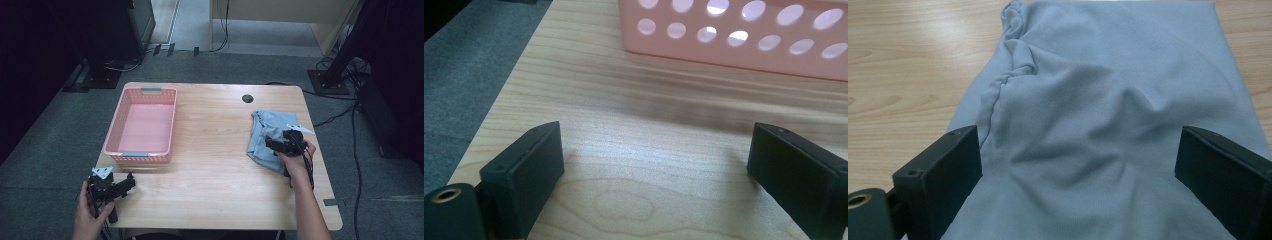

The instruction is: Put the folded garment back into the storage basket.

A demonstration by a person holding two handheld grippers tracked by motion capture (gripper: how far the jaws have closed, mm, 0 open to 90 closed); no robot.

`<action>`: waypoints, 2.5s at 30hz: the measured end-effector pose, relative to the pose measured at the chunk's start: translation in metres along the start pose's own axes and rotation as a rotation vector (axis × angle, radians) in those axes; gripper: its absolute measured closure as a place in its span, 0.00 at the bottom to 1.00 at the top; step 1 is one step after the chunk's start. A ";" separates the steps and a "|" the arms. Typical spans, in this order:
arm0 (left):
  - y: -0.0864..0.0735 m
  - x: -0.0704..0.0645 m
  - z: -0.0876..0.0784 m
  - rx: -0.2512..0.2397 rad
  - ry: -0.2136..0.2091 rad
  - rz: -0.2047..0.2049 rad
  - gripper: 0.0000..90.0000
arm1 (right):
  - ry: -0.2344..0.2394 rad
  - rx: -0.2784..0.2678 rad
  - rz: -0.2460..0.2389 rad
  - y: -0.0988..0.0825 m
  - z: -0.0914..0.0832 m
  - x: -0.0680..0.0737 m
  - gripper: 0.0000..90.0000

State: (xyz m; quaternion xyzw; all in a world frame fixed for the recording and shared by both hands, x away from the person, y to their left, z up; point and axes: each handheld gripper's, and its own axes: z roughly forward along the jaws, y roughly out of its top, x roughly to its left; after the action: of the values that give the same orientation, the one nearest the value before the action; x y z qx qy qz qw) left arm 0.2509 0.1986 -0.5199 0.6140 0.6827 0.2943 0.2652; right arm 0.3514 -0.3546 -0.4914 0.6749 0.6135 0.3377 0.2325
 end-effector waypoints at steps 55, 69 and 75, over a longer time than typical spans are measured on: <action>0.000 0.000 0.000 0.001 0.000 0.001 0.09 | -0.219 0.037 -0.037 0.001 0.041 0.024 0.50; 0.000 0.000 0.000 0.001 0.000 0.001 0.09 | -0.232 0.006 -0.011 0.000 0.036 0.012 0.73; 0.000 0.000 0.000 0.001 0.000 0.001 0.09 | -0.213 -0.049 0.000 -0.005 0.030 0.007 0.76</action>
State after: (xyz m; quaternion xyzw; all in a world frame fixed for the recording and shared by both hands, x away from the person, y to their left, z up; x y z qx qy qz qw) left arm 0.2508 0.1985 -0.5198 0.6147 0.6824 0.2939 0.2647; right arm 0.3708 -0.3441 -0.5139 0.7009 0.5770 0.2790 0.3130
